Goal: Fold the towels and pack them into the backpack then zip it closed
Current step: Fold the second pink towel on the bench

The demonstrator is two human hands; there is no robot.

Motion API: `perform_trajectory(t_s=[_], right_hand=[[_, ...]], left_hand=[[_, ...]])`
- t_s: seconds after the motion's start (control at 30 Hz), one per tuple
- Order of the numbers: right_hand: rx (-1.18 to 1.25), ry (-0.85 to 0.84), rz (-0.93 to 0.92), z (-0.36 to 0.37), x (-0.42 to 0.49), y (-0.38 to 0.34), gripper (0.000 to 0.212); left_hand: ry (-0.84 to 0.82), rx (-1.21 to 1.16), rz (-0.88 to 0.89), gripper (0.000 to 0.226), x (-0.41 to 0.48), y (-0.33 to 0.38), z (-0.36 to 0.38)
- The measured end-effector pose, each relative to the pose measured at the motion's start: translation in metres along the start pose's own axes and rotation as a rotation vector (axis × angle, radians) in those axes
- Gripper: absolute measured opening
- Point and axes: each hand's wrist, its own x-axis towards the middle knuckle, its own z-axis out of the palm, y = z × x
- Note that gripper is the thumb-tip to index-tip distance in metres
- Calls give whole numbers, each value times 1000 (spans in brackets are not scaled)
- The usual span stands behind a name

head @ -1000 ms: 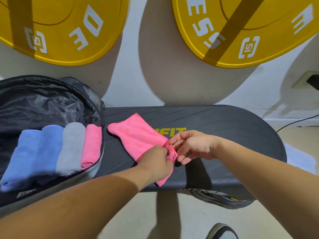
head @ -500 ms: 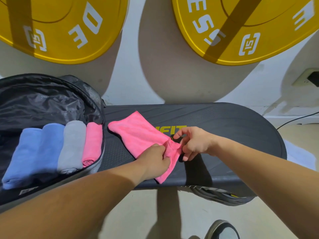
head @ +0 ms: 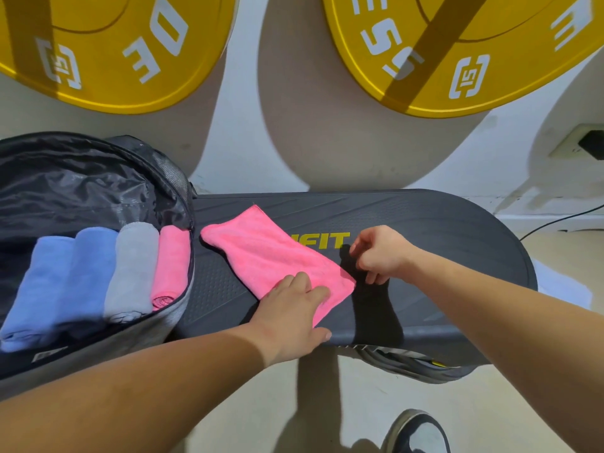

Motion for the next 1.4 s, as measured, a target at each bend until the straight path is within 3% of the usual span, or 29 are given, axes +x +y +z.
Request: perform_trajectory(t_s=[0.1, 0.17, 0.23, 0.3, 0.4, 0.53, 0.63, 0.7, 0.77, 0.87, 1.0, 1.1, 1.27, 1.4], right_hand=[[-32, 29, -7, 12, -4, -13, 16], [-149, -39, 23, 22, -6, -18, 37], [-353, -67, -14, 32, -5, -19, 41], [-426, -69, -36, 38, -5, -21, 36], [-303, -226, 32, 42, -11, -24, 31], [-420, -334, -35, 47, -21, -22, 36], [-631, -123, -287, 51, -29, -27, 32], [-568, -24, -503, 59, -40, -36, 35], [-462, -39, -639, 71, -54, -44, 51], [-711, 18, -810, 102, -62, -37, 71], [-856, 258, -1045, 122, -52, -15, 52], [-782, 245, -1119, 118, -47, -7, 46], [-683, 133, -1092, 101, -47, -2, 11], [-632, 95, -1001, 101, -51, 13, 28]], left_hand=[[66, -29, 32, 41, -8, -5, -3], [70, -20, 44, 27, -11, -4, -6], [36, 0, 29, 18, -11, 1, -9], [-7, 78, 16, 23, -12, 7, -13], [-45, 186, -13, 22, -21, 4, -21], [-118, 124, -12, 16, -48, -28, -30], [-80, -65, -29, 16, -64, -54, -31], [12, -208, -52, 12, -70, -62, -29], [81, -326, -94, 12, -74, -65, -27], [137, -452, -144, 18, -78, -69, -23], [132, -533, -169, 22, -85, -72, -24], [116, -349, -125, 27, -88, -75, -19], [74, -232, -59, 12, -92, -88, -4], [46, -296, -123, 16, -94, -88, -1]])
